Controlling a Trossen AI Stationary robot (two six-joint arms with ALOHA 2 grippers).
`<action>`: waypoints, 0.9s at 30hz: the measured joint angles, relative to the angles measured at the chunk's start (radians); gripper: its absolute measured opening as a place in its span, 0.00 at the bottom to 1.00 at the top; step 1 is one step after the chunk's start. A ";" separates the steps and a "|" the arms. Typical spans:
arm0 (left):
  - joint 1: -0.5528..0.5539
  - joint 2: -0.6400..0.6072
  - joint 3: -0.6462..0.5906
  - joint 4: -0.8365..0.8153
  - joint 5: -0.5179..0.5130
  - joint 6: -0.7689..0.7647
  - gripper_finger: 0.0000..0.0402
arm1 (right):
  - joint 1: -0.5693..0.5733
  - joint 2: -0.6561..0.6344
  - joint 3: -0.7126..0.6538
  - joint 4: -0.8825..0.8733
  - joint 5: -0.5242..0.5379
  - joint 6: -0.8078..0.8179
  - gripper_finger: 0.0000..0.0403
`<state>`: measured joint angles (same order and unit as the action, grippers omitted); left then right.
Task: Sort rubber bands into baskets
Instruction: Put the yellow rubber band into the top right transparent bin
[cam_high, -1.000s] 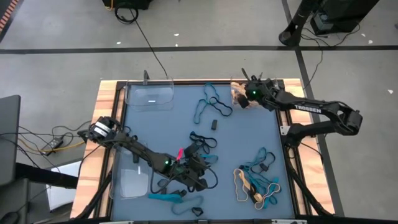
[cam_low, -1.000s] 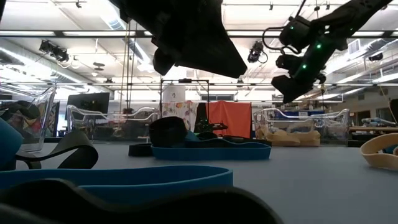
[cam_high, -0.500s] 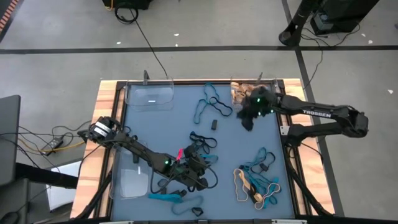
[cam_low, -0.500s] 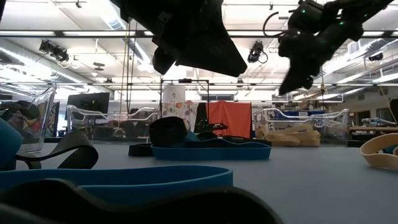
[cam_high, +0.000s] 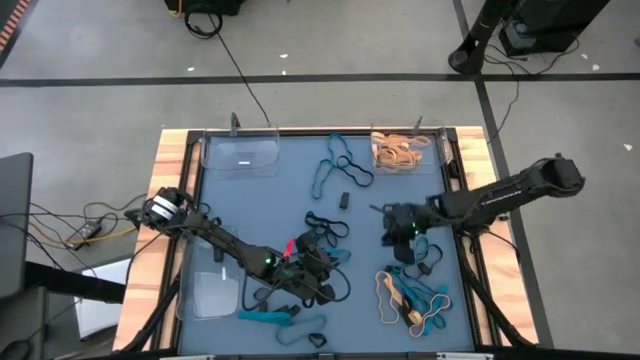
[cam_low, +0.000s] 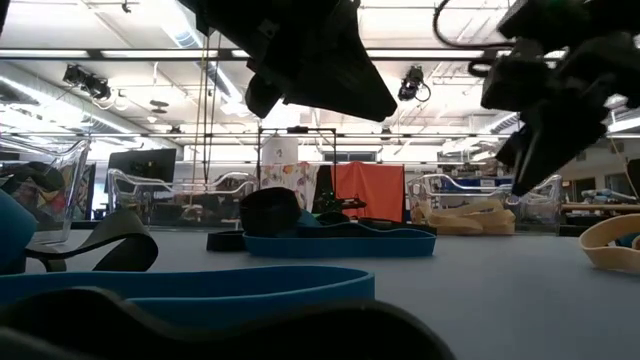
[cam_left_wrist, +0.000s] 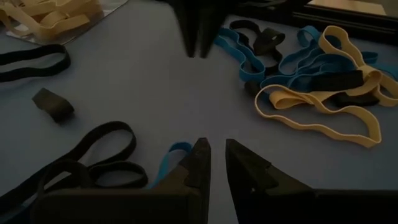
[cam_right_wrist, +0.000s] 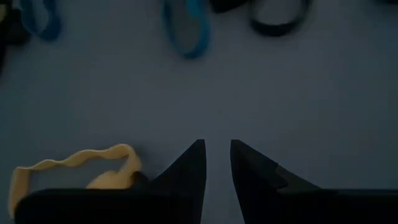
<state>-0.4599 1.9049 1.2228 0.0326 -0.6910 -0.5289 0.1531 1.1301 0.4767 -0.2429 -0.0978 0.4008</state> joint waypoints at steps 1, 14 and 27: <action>0.001 0.000 0.000 -0.001 0.000 0.000 0.13 | 0.028 0.010 -0.002 0.017 0.016 0.022 0.22; 0.002 0.000 0.000 0.024 0.000 -0.022 0.13 | 0.193 0.277 -0.002 0.208 0.000 0.176 0.39; 0.003 0.000 0.000 0.021 -0.001 -0.022 0.13 | 0.192 0.227 -0.002 0.283 -0.147 0.178 0.48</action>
<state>-0.4572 1.9049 1.2228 0.0540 -0.6918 -0.5510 0.3447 1.3571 0.4750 0.0398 -0.2452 0.5785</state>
